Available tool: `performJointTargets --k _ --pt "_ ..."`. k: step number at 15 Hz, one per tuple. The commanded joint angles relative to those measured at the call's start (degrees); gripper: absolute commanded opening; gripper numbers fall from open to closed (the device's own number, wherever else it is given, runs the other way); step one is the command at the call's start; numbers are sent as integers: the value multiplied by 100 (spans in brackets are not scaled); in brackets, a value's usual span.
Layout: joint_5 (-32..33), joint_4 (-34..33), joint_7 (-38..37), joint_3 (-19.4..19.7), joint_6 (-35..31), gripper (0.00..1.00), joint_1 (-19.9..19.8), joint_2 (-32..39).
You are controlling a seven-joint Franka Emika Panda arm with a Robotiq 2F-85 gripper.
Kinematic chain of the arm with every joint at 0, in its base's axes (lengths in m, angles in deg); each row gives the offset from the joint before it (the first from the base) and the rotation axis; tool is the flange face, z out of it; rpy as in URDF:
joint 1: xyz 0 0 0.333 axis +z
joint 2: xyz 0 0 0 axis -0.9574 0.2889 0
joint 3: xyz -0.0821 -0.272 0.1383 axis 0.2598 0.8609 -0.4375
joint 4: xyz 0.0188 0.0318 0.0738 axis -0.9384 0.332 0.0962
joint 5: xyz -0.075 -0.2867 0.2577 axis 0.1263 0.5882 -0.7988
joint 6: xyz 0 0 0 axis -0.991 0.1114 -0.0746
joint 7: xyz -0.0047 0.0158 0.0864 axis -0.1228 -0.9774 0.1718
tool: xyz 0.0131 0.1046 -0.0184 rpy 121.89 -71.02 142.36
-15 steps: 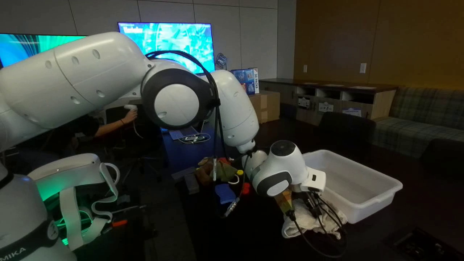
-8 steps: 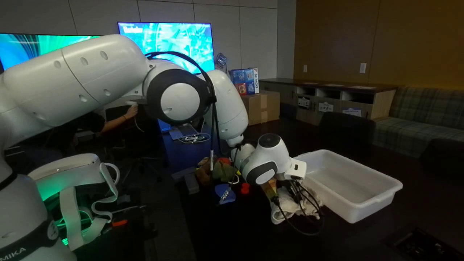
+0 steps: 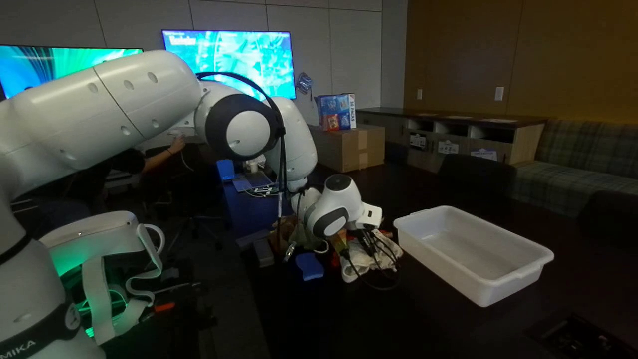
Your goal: Use the white towel to move the objects to the left, then put the towel in the bowl
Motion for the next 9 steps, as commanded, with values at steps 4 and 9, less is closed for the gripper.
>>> performJointTargets --k 4,9 --pt "-144 849 -93 -153 -499 15 328 -618" --pt "-134 1677 -102 -164 -970 15 98 -1631"
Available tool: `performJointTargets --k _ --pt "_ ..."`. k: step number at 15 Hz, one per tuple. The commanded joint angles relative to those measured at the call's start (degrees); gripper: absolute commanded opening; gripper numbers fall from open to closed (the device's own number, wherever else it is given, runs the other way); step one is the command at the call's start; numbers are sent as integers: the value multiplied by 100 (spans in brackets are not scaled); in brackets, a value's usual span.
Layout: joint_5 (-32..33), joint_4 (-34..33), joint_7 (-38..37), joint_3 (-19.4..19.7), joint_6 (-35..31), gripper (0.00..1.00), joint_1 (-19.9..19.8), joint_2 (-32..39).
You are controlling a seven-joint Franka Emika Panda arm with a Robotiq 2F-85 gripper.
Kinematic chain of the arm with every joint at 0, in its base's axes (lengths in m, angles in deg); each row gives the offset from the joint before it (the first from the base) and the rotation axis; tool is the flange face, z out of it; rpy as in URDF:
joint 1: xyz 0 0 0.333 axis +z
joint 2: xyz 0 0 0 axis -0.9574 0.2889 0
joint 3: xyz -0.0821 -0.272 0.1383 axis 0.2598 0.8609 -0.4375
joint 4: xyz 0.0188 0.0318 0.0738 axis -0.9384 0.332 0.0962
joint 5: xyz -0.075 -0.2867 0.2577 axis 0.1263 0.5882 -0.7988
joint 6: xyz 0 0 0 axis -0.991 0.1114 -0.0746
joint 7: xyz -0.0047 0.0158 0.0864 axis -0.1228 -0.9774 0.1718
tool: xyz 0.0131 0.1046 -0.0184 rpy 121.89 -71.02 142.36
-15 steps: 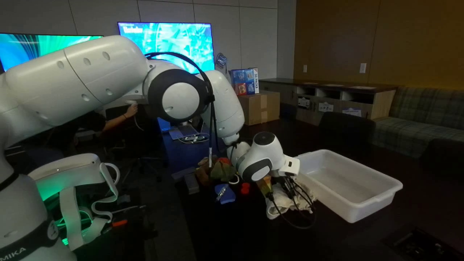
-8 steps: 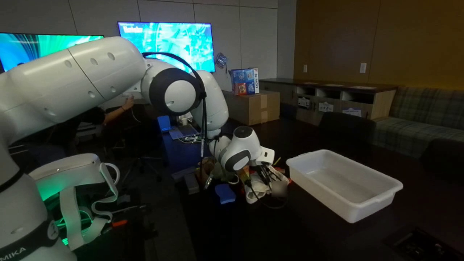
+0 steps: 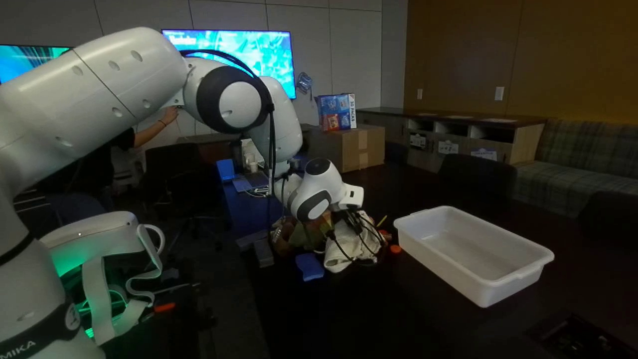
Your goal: Use the white towel to move the objects to the left, then put the towel in the bowl
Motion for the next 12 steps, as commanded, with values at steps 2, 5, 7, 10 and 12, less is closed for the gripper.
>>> performJointTargets --k 2,5,7,10,12 --pt "-80 967 -24 -86 -268 15 -424 -1277" --pt "30 926 22 -228 -75 15 -912 -1736" --pt "122 663 66 -307 59 15 -1220 -1856" --pt "256 29 158 -393 452 9 -1617 -1840" --pt "278 -593 194 -267 784 11 -1670 -1660"
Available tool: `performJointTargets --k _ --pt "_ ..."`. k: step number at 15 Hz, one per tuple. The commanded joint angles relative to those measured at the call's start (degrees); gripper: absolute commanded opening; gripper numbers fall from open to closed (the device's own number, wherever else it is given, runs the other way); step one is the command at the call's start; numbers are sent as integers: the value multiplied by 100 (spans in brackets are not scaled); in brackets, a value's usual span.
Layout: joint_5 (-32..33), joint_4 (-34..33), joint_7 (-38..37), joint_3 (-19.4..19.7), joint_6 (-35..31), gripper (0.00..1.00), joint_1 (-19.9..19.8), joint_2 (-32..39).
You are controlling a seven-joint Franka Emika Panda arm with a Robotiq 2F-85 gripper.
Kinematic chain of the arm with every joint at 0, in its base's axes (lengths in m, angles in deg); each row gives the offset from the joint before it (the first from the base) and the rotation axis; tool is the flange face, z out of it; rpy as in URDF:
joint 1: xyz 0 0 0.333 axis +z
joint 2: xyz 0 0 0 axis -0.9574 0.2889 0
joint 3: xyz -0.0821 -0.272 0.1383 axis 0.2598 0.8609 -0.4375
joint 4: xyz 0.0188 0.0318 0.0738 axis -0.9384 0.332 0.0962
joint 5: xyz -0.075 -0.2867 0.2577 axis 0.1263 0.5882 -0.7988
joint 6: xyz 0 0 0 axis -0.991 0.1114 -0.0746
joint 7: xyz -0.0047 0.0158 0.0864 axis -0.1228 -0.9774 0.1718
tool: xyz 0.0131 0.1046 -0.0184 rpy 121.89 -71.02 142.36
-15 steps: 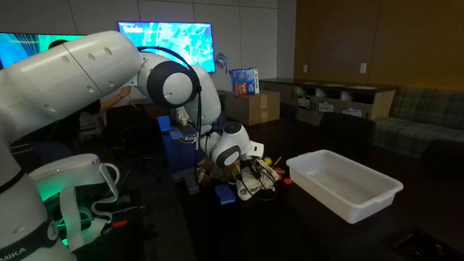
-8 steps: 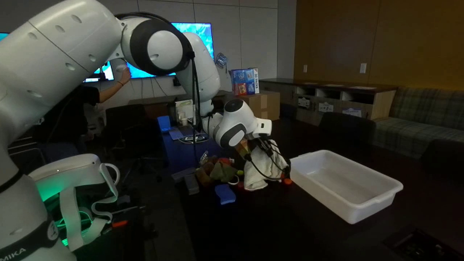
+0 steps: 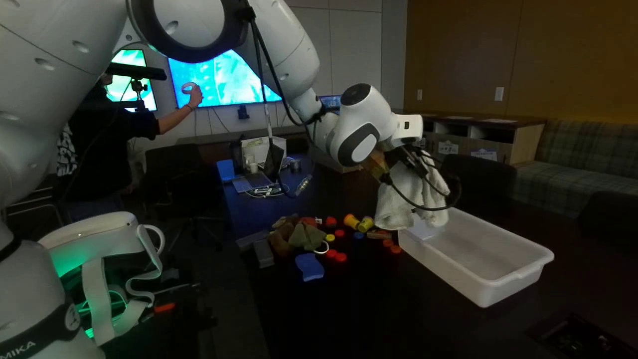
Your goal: Use the white towel to move the objects to the left, then put the towel in the bowl
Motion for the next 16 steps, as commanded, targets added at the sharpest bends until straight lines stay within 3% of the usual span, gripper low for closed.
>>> performJointTargets --k 1,8,10,16 --pt "112 -1111 129 76 545 12 -124 349" --pt "-65 -3149 260 839 1267 13 366 1470" --pt "-48 -3630 159 1155 1443 39 531 1849" --pt "-8 -5005 -109 1836 2085 79 676 2702"
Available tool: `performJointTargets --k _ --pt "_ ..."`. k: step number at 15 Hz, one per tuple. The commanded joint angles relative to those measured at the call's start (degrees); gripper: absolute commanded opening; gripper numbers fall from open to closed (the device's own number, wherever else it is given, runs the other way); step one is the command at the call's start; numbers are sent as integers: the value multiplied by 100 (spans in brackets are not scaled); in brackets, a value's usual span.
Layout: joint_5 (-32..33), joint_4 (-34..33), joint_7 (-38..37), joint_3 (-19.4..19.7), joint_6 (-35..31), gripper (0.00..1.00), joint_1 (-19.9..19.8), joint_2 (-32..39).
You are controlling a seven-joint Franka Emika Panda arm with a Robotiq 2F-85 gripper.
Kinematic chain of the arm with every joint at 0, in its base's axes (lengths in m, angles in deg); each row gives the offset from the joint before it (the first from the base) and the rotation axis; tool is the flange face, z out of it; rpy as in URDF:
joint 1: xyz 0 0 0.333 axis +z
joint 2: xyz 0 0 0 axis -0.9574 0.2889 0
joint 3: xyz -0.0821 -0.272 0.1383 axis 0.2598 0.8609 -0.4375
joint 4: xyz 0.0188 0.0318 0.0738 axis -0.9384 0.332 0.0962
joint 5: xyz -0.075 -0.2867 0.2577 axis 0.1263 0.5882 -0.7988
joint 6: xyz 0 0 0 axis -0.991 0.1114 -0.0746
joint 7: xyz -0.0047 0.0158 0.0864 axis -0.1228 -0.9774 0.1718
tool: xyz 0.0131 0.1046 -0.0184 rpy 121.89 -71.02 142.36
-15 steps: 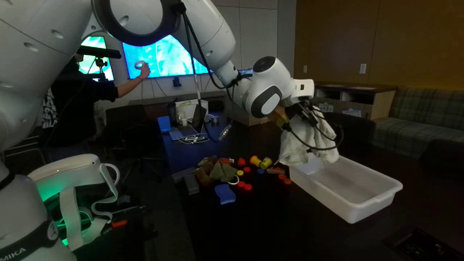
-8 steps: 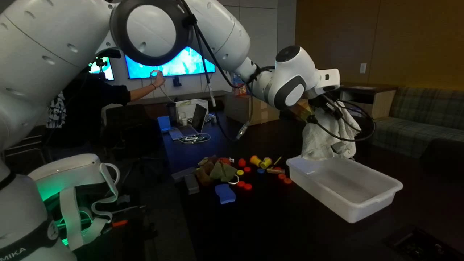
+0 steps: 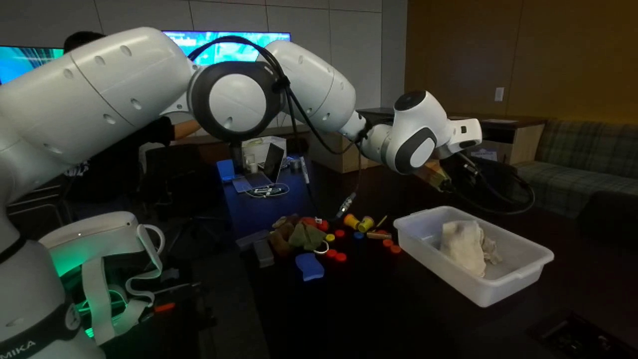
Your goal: Use the white towel to move the objects to the left, then put the towel in the bowl
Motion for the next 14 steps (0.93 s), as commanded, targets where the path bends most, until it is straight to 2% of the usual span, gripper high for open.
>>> performJointTargets --k 1,3,4,10,14 --pt "-20 -1334 -159 323 575 84 8 564" --pt "18 -1172 -128 408 952 97 -80 300" --pt "35 -954 -184 500 1085 99 -108 79" --pt "132 755 -239 767 1788 100 -145 -1289" --pt "70 1762 -46 603 2431 100 -191 -2092"
